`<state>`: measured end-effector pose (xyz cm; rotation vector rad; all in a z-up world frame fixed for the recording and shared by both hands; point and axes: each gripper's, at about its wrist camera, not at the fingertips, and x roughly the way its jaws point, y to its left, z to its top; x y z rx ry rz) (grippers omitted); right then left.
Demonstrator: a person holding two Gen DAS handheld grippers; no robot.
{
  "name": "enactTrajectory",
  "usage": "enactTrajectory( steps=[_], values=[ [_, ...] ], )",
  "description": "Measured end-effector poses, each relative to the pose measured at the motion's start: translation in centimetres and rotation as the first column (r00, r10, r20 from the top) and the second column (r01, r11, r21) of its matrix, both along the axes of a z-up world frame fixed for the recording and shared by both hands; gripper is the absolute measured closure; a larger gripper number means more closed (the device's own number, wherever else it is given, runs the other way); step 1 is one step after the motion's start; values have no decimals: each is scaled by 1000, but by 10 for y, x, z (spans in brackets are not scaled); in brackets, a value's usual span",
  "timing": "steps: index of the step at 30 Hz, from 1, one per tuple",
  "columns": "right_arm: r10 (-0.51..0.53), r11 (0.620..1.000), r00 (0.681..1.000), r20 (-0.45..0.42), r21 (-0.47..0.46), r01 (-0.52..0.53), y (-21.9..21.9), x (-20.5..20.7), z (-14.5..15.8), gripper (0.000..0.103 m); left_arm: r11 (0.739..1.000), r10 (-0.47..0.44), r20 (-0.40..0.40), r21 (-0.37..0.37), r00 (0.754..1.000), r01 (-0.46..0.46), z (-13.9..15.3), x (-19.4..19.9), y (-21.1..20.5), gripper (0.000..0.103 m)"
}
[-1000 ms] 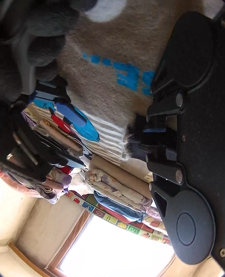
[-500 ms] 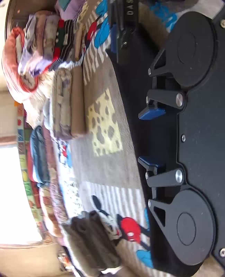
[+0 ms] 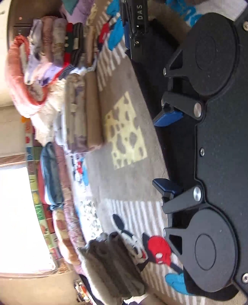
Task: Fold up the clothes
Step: 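Open both tools and release the folded trousers, then grasp the black trouser edge with the left tool while the right tool grasps the fuzzy-lined end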
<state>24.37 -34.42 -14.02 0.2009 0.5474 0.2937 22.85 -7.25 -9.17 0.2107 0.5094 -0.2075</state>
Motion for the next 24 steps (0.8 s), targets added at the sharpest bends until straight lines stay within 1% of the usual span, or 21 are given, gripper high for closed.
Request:
enactTrajectory(
  steps=[2,3,4,6,8,9,10,11,12,14,15,16,17,18,19,20,21,22,23,24],
  values=[
    [-52,999,999,11,11,51,-11,-4,4,44,998,46,15,35,999,-46,4,-20,19,43],
    [-79,996,997,5,45,78,-21,-5,4,44,997,68,28,41,997,-69,6,-30,30,43],
    [-100,990,995,-6,100,100,-32,-7,4,42,995,91,41,47,995,-93,7,-40,42,43],
    [-136,966,990,-32,216,140,-54,-13,3,39,985,161,68,48,985,-165,9,-55,64,43],
    [-154,926,985,-71,337,170,-73,-20,-3,36,966,249,87,41,964,-254,10,-64,84,43],
    [-157,898,983,-95,399,182,-81,-23,-7,36,955,291,84,34,953,-294,9,-65,91,45],
    [-158,866,980,-119,459,196,-89,-27,-12,35,945,324,76,28,943,-327,9,-65,95,50],
    [-158,840,978,-135,502,205,-94,-31,-15,35,937,345,78,25,935,-348,10,-65,96,53],
    [-158,819,977,-144,533,211,-98,-35,-17,35,940,336,89,26,938,-339,11,-66,91,58],
    [-143,774,975,-167,595,216,-99,-45,-20,32,959,277,116,35,954,-282,14,-67,73,60],
    [-121,750,976,-179,628,208,-96,-49,-22,31,969,238,128,43,963,-245,14,-67,61,62],
    [-99,724,977,-189,660,201,-93,-53,-24,30,977,199,136,46,971,-207,13,-68,49,62],
    [-76,696,977,-199,691,195,-91,-58,-25,30,985,159,138,47,978,-167,10,-67,37,62],
    [-47,671,977,-207,718,184,-85,-61,-27,30,990,123,136,53,983,-131,4,-66,25,65],
    [-15,657,977,-214,734,171,-76,-64,-28,29,992,96,125,69,988,-105,-5,-63,14,65],
    [10,652,975,-223,740,162,-67,-65,-29,29,989,71,76,126,995,-80,-21,-57,2,65],
    [30,650,972,-232,744,157,-58,-66,-30,29,977,54,13,205,998,-55,-40,-49,-9,66],
    [38,657,971,-238,738,155,-51,-66,-31,29,968,53,24,244,998,-58,-49,-47,-14,66],
    [37,671,970,-241,725,154,-46,-65,-32,30,963,59,52,259,997,-70,-47,-51,-17,66],
    [35,687,970,-241,710,152,-42,-63,-32,30,964,58,66,254,996,-73,-42,-55,-19,68]
  ],
)
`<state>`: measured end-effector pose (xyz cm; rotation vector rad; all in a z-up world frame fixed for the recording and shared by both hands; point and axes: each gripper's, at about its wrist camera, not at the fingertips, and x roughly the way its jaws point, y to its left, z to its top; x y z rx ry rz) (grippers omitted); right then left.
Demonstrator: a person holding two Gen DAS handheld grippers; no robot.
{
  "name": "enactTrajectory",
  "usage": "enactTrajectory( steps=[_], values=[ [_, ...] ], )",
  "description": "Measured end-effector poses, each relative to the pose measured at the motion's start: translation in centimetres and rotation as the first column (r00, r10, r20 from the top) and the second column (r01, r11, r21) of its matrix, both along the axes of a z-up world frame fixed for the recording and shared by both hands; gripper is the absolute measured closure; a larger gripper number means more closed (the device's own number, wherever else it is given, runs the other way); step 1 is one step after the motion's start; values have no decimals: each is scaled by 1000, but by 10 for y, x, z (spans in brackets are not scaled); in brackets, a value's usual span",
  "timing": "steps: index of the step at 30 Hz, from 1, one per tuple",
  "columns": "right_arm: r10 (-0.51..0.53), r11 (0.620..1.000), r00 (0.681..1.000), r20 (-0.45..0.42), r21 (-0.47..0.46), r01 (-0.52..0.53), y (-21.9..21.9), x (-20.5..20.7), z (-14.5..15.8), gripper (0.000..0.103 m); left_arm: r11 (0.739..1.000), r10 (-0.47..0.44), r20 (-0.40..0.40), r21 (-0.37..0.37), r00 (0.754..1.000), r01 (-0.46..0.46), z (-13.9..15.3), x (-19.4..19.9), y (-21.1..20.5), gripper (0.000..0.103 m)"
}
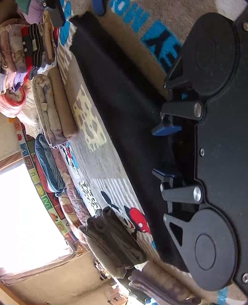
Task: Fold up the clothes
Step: 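Grasp the black trouser edge with the left tool while the right tool grasps the fuzzy-lined end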
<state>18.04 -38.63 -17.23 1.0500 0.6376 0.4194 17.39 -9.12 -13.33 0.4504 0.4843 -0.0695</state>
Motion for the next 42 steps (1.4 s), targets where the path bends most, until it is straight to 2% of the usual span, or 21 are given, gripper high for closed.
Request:
enactTrajectory(
  steps=[2,4,7,9,11,12,14,15,18,20,22,25,29,30,31,33,36,38,39,40,42],
  values=[
    [-2,1000,1000,4,-27,2,3,4,-1,33,999,-11,54,-40,998,13,12,-10,0,68],
    [-22,1000,1000,6,-21,22,-1,5,-2,37,999,-26,88,-25,996,29,16,-17,-4,67],
    [-56,998,998,6,-4,56,-7,5,-3,42,1000,-9,-32,-17,999,9,-1,-3,-6,68],
    [-73,997,997,-2,10,73,-13,5,-6,46,998,-2,-26,-60,1000,1,0,-3,-1,67],
    [-88,996,996,-9,24,88,-17,4,-8,46,998,-26,29,-64,999,28,12,-14,-4,67],
    [-93,995,996,-10,33,93,-18,3,-8,45,997,-57,55,-51,997,60,17,-20,-8,67],
    [-102,993,995,-13,51,102,-20,2,-8,40,984,-176,70,41,982,174,19,-32,-26,60],
    [-106,992,994,-14,60,107,-20,1,-8,39,967,-238,57,107,969,231,16,-36,-38,59],
    [-131,988,991,-17,76,132,-26,2,-9,40,886,-363,32,320,931,335,-6,-44,-77,59],
    [-152,986,988,-16,72,153,-31,0,-8,39,826,-429,-1,405,903,393,-21,-44,-101,59],
    [-164,983,986,-15,76,164,-35,-1,-9,38,768,-465,-5,495,885,406,-33,-39,-123,64],
    [-167,981,986,-15,94,168,-42,-1,-12,38,691,-505,-12,593,863,413,-42,-29,-145,66],
    [-146,981,989,-8,130,146,-47,1,-16,37,600,-550,-18,688,835,409,-50,-23,-156,70],
    [-144,980,990,-6,139,144,-48,1,-16,36,576,-564,-22,706,826,412,-53,-24,-158,77],
    [-143,978,990,-2,152,142,-49,1,-17,34,565,-570,-30,711,821,418,-54,-24,-159,88],
    [-140,976,990,3,170,137,-50,1,-17,32,573,-570,-32,701,821,425,-53,-23,-159,90],
    [-130,977,992,12,172,126,-48,2,-14,26,638,-547,-5,645,837,421,-39,-22,-157,90],
    [-124,977,992,13,176,120,-47,3,-13,23,663,-544,-10,608,839,438,-31,-22,-155,88],
    [-125,977,992,13,178,121,-47,2,-12,22,653,-551,-21,611,834,447,-30,-25,-155,75],
    [-127,976,992,12,179,123,-47,2,-12,22,638,-555,-27,627,831,447,-31,-30,-156,72],
    [-132,973,991,9,191,128,-48,2,-13,22,613,-556,-33,659,831,437,-35,-42,-156,72]
  ],
)
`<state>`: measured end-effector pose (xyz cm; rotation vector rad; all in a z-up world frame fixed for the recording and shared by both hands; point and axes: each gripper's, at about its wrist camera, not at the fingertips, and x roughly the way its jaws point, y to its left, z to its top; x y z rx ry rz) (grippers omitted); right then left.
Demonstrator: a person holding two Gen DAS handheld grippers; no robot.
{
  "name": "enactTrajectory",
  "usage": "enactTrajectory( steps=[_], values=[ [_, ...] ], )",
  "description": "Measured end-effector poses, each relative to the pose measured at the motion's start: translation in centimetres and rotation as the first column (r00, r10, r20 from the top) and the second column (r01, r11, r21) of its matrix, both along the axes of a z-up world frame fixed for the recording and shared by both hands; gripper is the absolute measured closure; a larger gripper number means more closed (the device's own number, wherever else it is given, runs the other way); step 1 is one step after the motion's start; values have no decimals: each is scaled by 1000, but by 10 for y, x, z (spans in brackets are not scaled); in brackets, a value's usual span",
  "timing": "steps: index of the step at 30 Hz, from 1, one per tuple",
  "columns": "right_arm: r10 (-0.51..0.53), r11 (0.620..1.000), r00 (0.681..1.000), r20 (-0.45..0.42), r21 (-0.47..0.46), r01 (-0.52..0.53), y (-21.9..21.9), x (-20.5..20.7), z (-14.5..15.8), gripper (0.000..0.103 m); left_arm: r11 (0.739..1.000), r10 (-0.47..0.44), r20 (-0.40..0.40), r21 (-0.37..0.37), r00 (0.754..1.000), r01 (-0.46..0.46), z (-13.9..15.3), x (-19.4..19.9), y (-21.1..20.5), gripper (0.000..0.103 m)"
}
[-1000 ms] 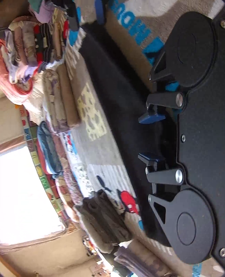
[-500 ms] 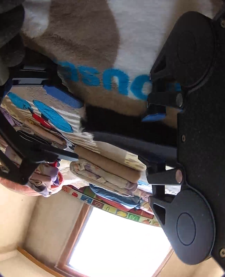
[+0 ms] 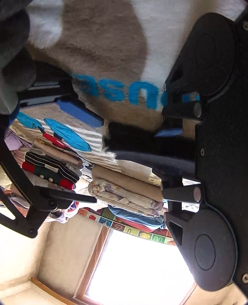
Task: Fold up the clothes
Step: 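Grasp the black trouser edge with the left tool while the right tool grasps the fuzzy-lined end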
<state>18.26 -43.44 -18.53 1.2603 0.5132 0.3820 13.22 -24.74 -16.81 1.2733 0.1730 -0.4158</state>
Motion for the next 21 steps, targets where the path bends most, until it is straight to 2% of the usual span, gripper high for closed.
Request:
enactTrajectory(
  steps=[5,10,18,19,21],
  values=[
    [-18,1000,1000,2,24,18,-6,0,-1,21,995,6,13,97,1000,-7,-5,2,-9,72],
    [-12,1000,1000,3,3,12,-3,1,-1,21,990,59,52,122,997,-65,-3,18,-16,71],
    [12,1000,1000,8,-2,-12,-3,1,0,20,991,31,114,128,993,-46,-1,6,-10,71],
    [16,1000,1000,8,-5,-16,-2,1,0,19,993,24,102,113,995,-36,1,5,-10,73],
    [31,1000,999,8,-6,-31,2,2,2,17,997,38,69,57,997,-42,10,9,-9,89]
  ],
)
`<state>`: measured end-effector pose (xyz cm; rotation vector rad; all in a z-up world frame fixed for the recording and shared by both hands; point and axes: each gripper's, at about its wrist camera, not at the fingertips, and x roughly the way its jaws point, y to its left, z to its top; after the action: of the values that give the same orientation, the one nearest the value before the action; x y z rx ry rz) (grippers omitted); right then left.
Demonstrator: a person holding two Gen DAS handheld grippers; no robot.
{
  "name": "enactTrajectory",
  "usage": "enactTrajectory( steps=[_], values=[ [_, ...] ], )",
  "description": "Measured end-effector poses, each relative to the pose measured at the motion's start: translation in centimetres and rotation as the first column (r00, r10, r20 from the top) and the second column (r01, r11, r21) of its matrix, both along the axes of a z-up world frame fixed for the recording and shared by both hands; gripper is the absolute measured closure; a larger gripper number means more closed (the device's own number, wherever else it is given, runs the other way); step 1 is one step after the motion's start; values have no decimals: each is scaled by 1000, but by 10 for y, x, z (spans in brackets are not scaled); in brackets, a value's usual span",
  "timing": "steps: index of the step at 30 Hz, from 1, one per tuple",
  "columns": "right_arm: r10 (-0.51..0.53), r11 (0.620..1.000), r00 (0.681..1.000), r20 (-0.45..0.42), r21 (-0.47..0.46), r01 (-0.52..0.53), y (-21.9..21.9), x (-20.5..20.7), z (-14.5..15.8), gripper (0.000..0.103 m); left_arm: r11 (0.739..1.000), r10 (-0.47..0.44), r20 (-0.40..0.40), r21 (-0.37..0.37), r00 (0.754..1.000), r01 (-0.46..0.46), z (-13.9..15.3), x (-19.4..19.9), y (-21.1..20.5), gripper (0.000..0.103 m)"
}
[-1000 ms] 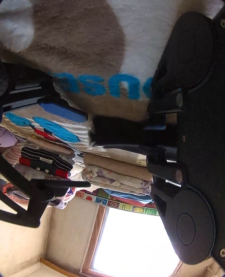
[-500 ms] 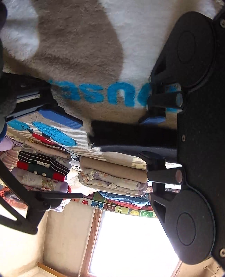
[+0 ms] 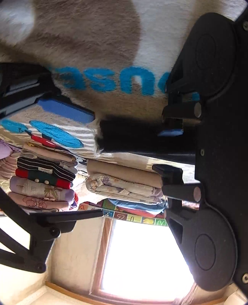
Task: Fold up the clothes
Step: 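Grasp the black trouser edge with the left tool while the right tool grasps the fuzzy-lined end, then lift the black trousers off the bed with both tools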
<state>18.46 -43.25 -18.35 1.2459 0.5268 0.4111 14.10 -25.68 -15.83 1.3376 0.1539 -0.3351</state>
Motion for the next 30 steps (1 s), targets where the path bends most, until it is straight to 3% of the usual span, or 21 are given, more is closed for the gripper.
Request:
enactTrajectory(
  steps=[4,8,12,18,24,27,29,30],
  values=[
    [36,999,999,0,-1,-36,10,4,3,12,995,22,-9,-93,1000,-23,13,5,1,90],
    [67,997,998,-5,-32,-67,26,12,7,11,993,44,12,-108,999,-42,13,10,6,90],
    [95,995,995,-1,-27,-95,28,26,6,11,990,7,0,-142,1000,-7,17,8,11,90],
    [86,987,996,5,-139,-84,30,43,6,29,989,-14,-37,-151,999,8,12,8,4,90],
    [81,953,996,26,-294,-70,48,39,12,33,982,-5,-62,-191,998,-7,14,12,1,90],
    [35,949,999,23,-315,-26,50,35,10,47,982,-17,-71,-187,997,4,11,12,1,88],
    [1,956,1000,16,-293,4,47,33,6,59,985,-32,-72,-172,997,19,8,9,2,81],
    [-17,963,1000,10,-268,19,44,33,2,62,986,-37,-65,-163,997,26,6,7,2,71]
  ],
)
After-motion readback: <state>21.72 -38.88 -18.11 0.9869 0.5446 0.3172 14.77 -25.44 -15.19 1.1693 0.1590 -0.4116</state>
